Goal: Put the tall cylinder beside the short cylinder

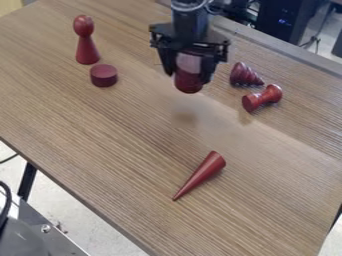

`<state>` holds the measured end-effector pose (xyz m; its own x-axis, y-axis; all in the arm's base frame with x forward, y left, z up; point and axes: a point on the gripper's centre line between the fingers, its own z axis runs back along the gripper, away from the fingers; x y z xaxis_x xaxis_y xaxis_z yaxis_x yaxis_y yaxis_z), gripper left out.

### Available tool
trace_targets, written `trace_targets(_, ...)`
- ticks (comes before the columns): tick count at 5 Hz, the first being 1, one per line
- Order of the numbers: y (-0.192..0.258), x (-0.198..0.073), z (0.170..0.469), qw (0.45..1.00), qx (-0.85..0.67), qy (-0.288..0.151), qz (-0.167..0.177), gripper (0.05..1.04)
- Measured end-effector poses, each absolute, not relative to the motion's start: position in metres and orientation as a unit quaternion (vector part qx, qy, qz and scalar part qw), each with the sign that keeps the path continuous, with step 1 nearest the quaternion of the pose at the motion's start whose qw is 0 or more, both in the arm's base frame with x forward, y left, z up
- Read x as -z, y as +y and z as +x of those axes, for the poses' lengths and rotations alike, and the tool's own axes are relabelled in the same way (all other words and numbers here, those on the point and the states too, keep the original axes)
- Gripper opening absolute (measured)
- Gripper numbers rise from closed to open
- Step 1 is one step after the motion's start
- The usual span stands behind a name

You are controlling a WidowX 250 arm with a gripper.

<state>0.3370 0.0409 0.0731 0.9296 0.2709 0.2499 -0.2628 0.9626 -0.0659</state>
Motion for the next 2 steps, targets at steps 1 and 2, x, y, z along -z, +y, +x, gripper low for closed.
trace_targets(1, 0.061, -0.067, 0.348, 0.979, -0.146, -0.14, -0.013, 0.788)
trace_targets(2, 0.084, -0.069, 0.349, 0.97, -0.184, -0.156, -0.017, 0.788)
